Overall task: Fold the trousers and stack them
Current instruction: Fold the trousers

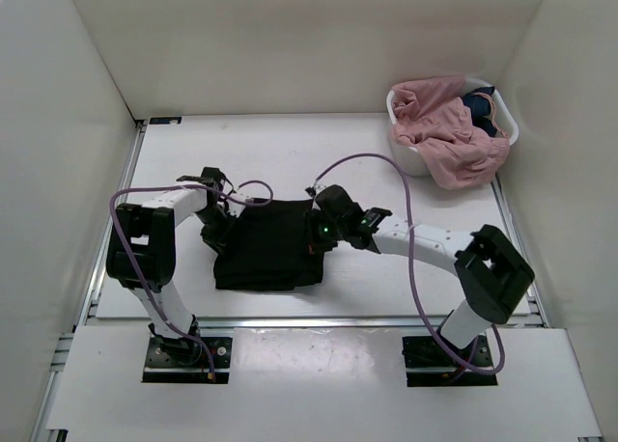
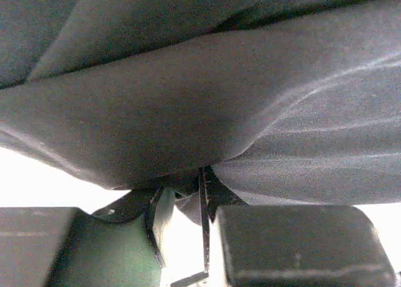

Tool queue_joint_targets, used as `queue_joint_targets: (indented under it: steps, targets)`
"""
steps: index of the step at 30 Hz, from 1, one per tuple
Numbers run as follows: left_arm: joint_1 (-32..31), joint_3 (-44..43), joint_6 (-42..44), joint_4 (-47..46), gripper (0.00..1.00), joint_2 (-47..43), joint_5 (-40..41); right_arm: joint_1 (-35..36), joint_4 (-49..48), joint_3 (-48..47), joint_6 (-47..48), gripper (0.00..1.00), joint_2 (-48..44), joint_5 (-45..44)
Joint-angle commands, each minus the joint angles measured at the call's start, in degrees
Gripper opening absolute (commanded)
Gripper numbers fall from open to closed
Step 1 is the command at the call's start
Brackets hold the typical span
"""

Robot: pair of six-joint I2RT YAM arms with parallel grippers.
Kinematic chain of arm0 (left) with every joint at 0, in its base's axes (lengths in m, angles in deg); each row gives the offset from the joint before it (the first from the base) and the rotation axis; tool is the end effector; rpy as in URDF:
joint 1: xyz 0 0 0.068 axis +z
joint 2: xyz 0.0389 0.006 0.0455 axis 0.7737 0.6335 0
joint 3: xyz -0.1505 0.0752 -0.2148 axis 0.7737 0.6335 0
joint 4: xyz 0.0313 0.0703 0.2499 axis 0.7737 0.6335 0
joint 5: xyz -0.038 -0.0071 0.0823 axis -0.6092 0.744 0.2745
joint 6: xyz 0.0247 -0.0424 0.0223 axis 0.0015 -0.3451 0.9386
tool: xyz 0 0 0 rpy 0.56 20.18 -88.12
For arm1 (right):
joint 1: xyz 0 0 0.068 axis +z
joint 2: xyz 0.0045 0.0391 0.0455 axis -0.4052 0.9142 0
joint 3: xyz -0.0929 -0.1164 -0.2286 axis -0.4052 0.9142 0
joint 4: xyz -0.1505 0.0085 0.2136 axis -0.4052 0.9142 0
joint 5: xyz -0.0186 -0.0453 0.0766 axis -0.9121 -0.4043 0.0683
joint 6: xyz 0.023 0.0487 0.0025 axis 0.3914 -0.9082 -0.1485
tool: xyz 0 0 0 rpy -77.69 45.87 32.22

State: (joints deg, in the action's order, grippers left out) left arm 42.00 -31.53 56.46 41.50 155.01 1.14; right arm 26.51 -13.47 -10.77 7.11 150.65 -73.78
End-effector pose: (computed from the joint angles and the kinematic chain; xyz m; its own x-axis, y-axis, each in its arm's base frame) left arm 0.2897 -0.0515 0.1551 -0.8734 0.4839 -0.0550 0.4849 0.8535 -0.1908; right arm 0.2172 0.2702 0.2299 -0.8166 -0.0852 -0.5708 -0.4356 0.7399 0.5126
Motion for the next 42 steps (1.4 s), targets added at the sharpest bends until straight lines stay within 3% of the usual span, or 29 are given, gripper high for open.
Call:
queue_joint_targets:
  steps: [1,4,7,14,18,20,21,22,24,25,28,29,31,36,39,42]
  targets:
    - [0.8,1.4,-0.7,-1.5,0.32,-2.8,-1.1,0.2,-2.5,3.3,-0.8,0.00,2.4,4.3]
    - [0.8,2.5,-1.3,-2.0,0.32,-3.3,-1.1,0.2,-1.4,8.9,-2.5,0.00,2.9,2.3]
    - [1.3,3.0,-1.3,-2.0,0.22,-3.3,-1.1,0.2,-3.6,12.3,-3.6,0.00,2.4,1.0]
    - [1.3,3.6,-1.3,-2.5,0.19,-3.8,-1.1,0.2,-0.7,7.1,0.6,0.00,6.4,1.0]
    - [1.3,1.8,-0.7,-0.4,0.40,-5.7,-1.7,0.2,2.2,6.6,2.7,0.00,4.0,-0.1]
    - [1.8,0.0,-0.7,1.7,0.47,-7.2,-2.3,0.2,4.1,5.8,3.9,0.16,2.1,-0.9]
    - [2.4,-2.4,-0.1,2.7,0.59,-8.8,-3.2,0.2,5.2,4.4,4.4,0.22,-0.3,-0.9]
    - [2.4,-3.9,-0.1,3.6,0.69,-9.6,-3.8,0.2,7.7,3.4,4.4,0.38,-1.6,-1.4]
    - [2.4,-6.8,0.5,6.5,0.74,-11.3,-4.6,0.2,10.4,1.2,6.4,0.52,-5.5,-3.6]
    - [2.4,-9.6,0.5,7.4,0.74,-12.7,-5.2,0.2,13.9,-2.0,7.1,0.67,-6.6,-4.6]
    - [2.4,-13.5,1.8,10.3,0.80,-16.0,-5.2,-0.3,19.0,-7.8,9.4,0.80,-10.0,-7.6]
    - [2.4,-14.0,1.8,10.3,0.85,-17.0,-5.2,-0.8,22.4,-11.8,9.4,0.91,-11.3,-8.4]
    - [2.9,-15.2,2.3,11.0,0.89,-19.2,-1.6,-1.5,25.8,-16.0,9.4,0.99,-12.5,-9.7]
    - [6.8,-17.2,0.4,11.0,0.96,-27.1,9.3,-8.3,42.5,-25.4,4.2,0.99,-16.8,-19.1]
    - [13.1,-16.3,-2.7,11.0,1.00,-32.1,17.2,-18.6,53.8,-23.7,1.6,0.99,-19.5,-27.0]
    - [19.2,-10.2,-4.2,11.0,1.00,-37.3,25.4,-25.3,60.8,-21.4,2.6,0.99,-21.9,-28.6]
